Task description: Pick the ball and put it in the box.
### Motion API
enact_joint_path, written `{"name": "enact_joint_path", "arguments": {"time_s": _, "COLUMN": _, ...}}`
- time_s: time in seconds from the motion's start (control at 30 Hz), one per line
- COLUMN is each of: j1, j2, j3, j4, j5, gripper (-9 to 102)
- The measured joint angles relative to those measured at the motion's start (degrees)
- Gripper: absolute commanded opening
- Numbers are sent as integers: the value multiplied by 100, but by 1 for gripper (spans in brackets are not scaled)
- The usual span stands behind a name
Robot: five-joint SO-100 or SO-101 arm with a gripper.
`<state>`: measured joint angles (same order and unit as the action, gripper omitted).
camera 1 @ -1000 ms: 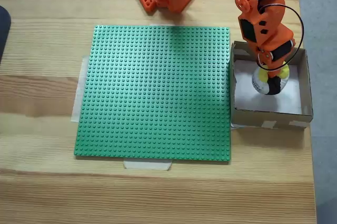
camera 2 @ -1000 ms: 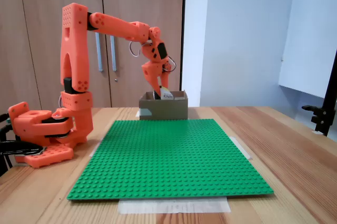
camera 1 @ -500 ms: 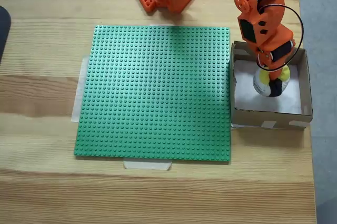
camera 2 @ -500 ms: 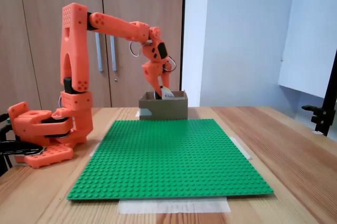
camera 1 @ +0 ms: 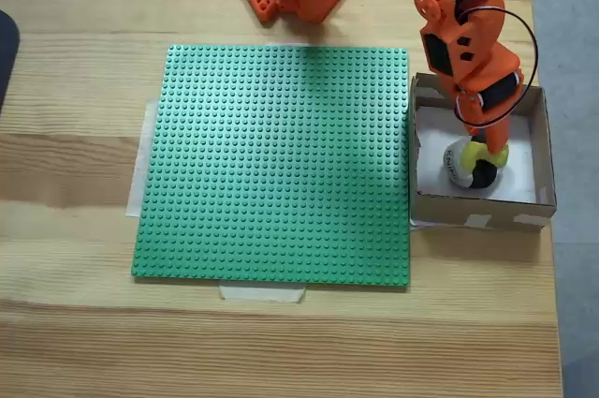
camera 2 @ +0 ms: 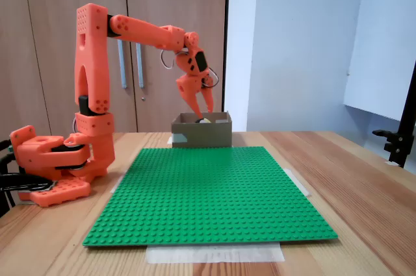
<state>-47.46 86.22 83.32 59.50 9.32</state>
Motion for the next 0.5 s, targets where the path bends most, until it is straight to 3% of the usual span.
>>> {"name": "enact_joint_path", "arguments": {"time_s": 0.5, "j1": 237, "j2": 1134, "j3": 141, "j4": 141, "j5": -246, "gripper": 11}}
